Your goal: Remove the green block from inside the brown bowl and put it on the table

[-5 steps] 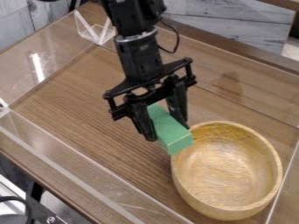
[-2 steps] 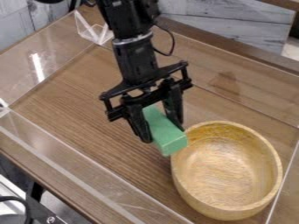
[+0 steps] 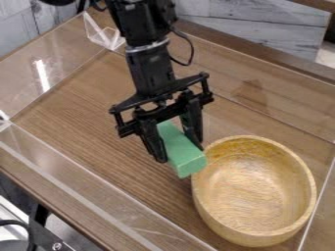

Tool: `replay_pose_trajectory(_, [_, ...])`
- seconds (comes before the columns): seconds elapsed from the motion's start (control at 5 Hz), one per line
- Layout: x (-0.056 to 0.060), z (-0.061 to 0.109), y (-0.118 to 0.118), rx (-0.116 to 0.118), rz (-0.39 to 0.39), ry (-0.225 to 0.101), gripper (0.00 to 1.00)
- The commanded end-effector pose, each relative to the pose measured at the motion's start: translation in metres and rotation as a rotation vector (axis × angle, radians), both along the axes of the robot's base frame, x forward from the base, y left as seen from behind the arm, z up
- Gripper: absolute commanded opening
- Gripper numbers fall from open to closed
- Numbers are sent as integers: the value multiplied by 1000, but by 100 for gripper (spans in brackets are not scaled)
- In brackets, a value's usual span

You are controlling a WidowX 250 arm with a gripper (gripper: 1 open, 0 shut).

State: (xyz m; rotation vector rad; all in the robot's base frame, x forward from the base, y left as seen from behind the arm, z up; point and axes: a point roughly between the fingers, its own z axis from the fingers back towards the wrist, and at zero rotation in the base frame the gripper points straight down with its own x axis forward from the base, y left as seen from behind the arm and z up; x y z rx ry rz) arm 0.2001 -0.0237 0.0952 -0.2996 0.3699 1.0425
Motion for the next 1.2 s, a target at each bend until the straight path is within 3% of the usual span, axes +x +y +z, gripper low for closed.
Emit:
replay_pose_trajectory(0.0, [11, 10, 5, 1, -9, -41, 0])
replay_pose_trajectory(0.4, [12, 12, 8, -12, -67, -32, 0])
replay_pose_trajectory(1.0, [15, 18, 9, -54, -196, -44, 0])
